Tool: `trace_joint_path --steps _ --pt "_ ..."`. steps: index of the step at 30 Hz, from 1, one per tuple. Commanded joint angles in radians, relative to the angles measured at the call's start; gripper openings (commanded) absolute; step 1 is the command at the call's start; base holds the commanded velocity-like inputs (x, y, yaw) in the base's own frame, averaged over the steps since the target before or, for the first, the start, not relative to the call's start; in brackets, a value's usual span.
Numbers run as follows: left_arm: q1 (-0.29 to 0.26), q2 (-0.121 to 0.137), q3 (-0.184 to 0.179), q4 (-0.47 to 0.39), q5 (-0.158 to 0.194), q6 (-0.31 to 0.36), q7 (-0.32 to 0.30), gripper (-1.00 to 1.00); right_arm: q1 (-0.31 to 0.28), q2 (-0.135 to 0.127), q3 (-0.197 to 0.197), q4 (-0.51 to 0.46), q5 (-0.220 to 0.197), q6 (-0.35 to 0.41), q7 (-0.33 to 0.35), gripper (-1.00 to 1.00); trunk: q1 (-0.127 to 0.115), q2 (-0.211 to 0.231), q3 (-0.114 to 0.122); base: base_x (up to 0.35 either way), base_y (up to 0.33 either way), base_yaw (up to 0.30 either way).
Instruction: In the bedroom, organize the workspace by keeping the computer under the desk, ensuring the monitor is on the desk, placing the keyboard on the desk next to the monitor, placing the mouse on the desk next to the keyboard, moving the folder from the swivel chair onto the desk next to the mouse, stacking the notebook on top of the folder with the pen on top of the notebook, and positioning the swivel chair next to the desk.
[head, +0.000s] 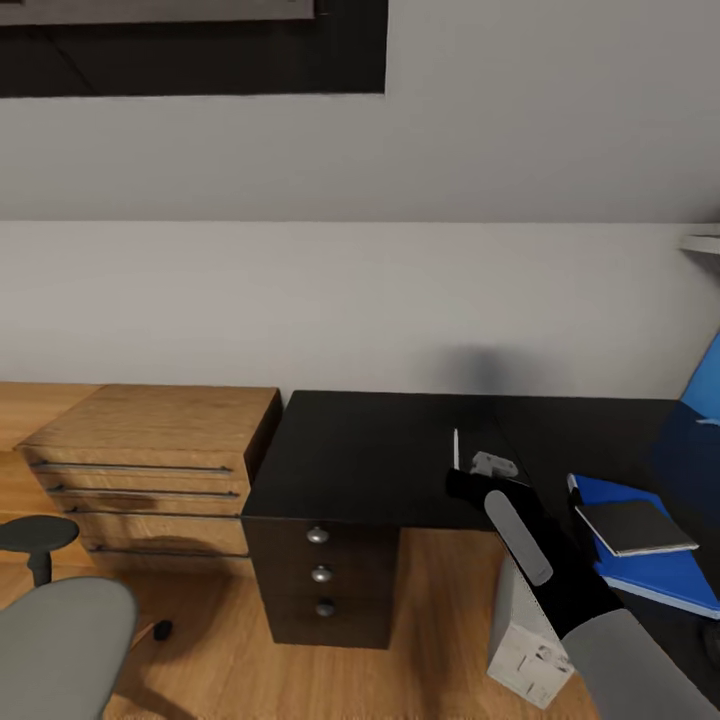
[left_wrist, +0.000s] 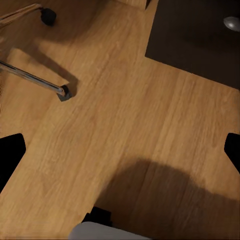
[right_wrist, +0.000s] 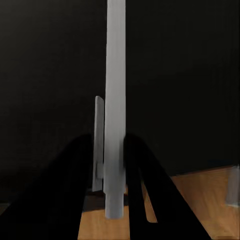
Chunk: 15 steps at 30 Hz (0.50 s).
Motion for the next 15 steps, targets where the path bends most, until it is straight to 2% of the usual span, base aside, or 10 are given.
trace_joint_path --steps 1,2,5,12,15 --pt "0.0 0.001 -0.004 -0.001 0.01 -0.005 0.007 1.0 0.0 -0.006 -0.007 -0.002 -0.01 0.001 -0.01 -1.0 0.0 -0.001 -0.001 -0.098 0.0 -0.011" --pt "0.0 0.0 -0.004 0.0 0.011 -0.004 0.007 1.0 0.001 -0.024 -0.032 -0.003 -0.01 0.001 -0.01 -1.0 0.0 -0.001 -0.001 -0.021 0.0 -0.026" --pt "0.0 -0.001 -0.005 0.001 0.012 -0.004 0.007 1.0 0.003 -0.049 -0.065 -0.003 -0.011 0.001 -0.01 -1.0 0.0 -0.001 0.001 -0.008 0.0 -0.139" --pt "0.001 -0.001 -0.005 0.005 0.012 -0.004 0.007 1.0 0.004 -0.074 -0.134 -0.003 -0.01 0.01 -0.01 -1.0 0.0 -0.001 0.008 -0.002 0.0 -0.214" --pt "0.001 -0.001 -0.006 0.007 0.012 -0.004 0.007 1.0 0.004 -0.086 -0.182 -0.002 -0.009 0.019 -0.01 -1.0 0.0 -0.001 0.01 0.0 0.0 -0.243"
